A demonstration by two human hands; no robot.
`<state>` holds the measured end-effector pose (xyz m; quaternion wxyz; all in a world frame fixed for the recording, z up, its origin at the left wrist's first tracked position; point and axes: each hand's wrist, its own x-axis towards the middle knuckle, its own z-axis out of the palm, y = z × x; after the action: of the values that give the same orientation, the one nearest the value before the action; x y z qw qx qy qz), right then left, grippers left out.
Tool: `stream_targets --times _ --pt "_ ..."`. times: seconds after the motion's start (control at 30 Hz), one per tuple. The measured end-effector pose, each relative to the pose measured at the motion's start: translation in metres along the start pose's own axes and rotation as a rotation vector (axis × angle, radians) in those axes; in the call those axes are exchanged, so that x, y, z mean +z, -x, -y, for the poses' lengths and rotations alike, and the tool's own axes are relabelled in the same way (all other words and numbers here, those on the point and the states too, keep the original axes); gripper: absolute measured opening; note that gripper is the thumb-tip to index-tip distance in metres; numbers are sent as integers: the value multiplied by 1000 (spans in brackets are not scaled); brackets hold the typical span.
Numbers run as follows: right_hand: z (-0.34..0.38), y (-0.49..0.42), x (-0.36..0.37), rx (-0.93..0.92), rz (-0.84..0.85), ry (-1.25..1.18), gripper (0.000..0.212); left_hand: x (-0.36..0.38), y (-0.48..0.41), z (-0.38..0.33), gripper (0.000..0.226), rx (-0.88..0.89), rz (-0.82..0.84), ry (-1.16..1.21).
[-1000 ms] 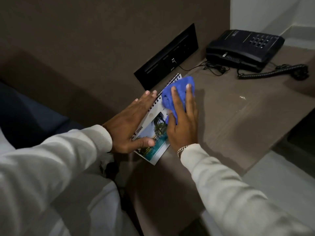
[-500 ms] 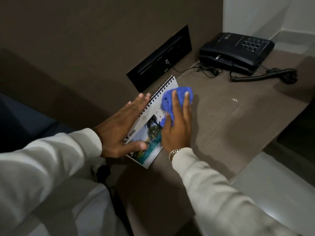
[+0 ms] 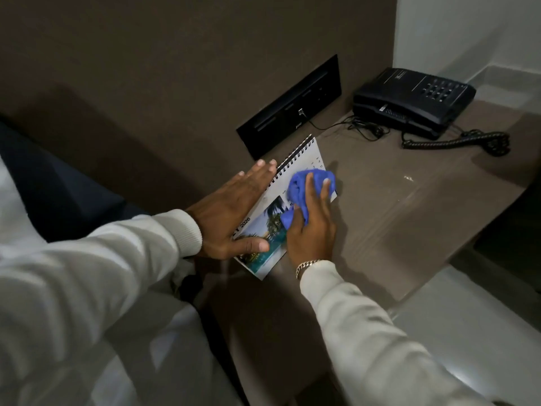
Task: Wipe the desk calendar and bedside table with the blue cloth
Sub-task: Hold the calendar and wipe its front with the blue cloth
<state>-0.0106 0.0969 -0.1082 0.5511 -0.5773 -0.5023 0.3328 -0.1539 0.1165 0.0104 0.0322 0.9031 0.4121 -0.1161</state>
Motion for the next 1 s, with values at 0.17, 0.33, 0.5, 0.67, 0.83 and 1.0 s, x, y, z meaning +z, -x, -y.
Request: stream_targets --times 0.17,0.33,0.5,0.67,0.83,1.0 --pt "-8 45 6 -38 68 17 64 -2 0 2 115 26 4 10" --pt "9 40 11 -184 99 -87 62 2 0 2 111 55 -23 31" --pt "0 38 16 -149 116 48 73 3 0 5 115 40 -44 59" --pt "-13 69 19 -208 191 116 66 5 -1 6 116 44 -37 95" --pt "3 33 22 -272 79 22 66 9 -1 7 113 66 -86 119" --pt "-6 49 20 -163 74 120 70 7 -1 8 115 56 -68 106"
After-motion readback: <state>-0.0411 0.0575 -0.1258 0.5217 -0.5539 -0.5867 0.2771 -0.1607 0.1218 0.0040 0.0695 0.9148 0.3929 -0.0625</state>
